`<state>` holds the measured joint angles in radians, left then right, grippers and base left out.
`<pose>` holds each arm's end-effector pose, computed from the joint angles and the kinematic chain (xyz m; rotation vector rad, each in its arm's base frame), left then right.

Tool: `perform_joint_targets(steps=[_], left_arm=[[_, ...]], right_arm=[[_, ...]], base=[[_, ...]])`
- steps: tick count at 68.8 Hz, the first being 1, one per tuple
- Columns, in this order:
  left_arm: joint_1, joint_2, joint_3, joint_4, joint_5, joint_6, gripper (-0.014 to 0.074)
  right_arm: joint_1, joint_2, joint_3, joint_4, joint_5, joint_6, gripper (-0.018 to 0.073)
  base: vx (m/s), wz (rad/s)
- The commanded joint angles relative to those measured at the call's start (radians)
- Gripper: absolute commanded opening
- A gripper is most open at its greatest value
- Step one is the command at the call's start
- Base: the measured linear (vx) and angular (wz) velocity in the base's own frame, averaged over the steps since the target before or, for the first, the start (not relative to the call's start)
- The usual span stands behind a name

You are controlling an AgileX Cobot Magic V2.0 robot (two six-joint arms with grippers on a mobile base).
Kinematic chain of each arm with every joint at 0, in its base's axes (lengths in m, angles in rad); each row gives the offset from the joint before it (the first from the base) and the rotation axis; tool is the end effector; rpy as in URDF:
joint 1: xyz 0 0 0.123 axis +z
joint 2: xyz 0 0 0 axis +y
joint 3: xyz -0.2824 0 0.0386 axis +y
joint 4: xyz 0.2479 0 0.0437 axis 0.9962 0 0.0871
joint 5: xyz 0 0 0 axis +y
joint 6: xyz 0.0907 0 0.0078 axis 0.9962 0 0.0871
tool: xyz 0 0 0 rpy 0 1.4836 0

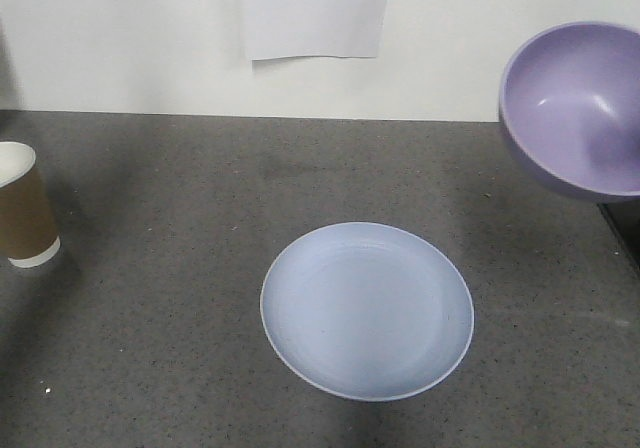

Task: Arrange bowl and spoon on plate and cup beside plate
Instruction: 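Move the right gripper with the lavender bowl over the blue plate and lower it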

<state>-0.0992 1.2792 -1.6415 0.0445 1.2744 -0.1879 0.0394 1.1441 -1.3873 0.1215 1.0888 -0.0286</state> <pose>0.2330 -0.0193 0.4664 -0.1106 2.3933 -0.0776 0.2136 0.0182 0.4360 -0.0674 2.3251 0.1590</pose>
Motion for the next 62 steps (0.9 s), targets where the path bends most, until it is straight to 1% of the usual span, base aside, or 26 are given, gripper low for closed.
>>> perform_joint_targets(steps=[1, 9, 24, 32, 46, 62], left_arm=[[-0.007, -0.022, -0.027, 0.0, -0.055, -0.003, -0.0006], [-0.007, -0.022, -0.027, 0.0, -0.055, -0.003, -0.0006], [-0.007, -0.022, -0.027, 0.0, -0.055, -0.003, -0.0006], [-0.007, -0.022, -0.027, 0.0, -0.055, -0.003, -0.0006], [-0.007, -0.022, -0.027, 0.0, -0.055, -0.003, -0.0006], [-0.007, -0.022, -0.027, 0.0, -0.055, -0.003, -0.0006]], right_arm=[[0.001, 0.048, -0.028, 0.089, -0.042, -0.066, -0.0004], [0.032, 0.126, -0.028, 0.112, -0.043, -0.074, -0.0004], [0.182, 0.286, -0.028, 0.103, -0.076, -0.081, -0.0004], [0.227, 0.355, -0.028, 0.109, -0.107, -0.08, -0.0004], [0.237, 0.444, -0.028, 0.134, -0.125, -0.083, -0.0004], [0.237, 0.488, -0.02, 0.15, -0.139, -0.114, -0.0004]], base=[[0.0, 0.0], [0.0, 0.0], [0.0, 0.0], [0.0, 0.0], [0.0, 0.0], [0.0, 0.0]])
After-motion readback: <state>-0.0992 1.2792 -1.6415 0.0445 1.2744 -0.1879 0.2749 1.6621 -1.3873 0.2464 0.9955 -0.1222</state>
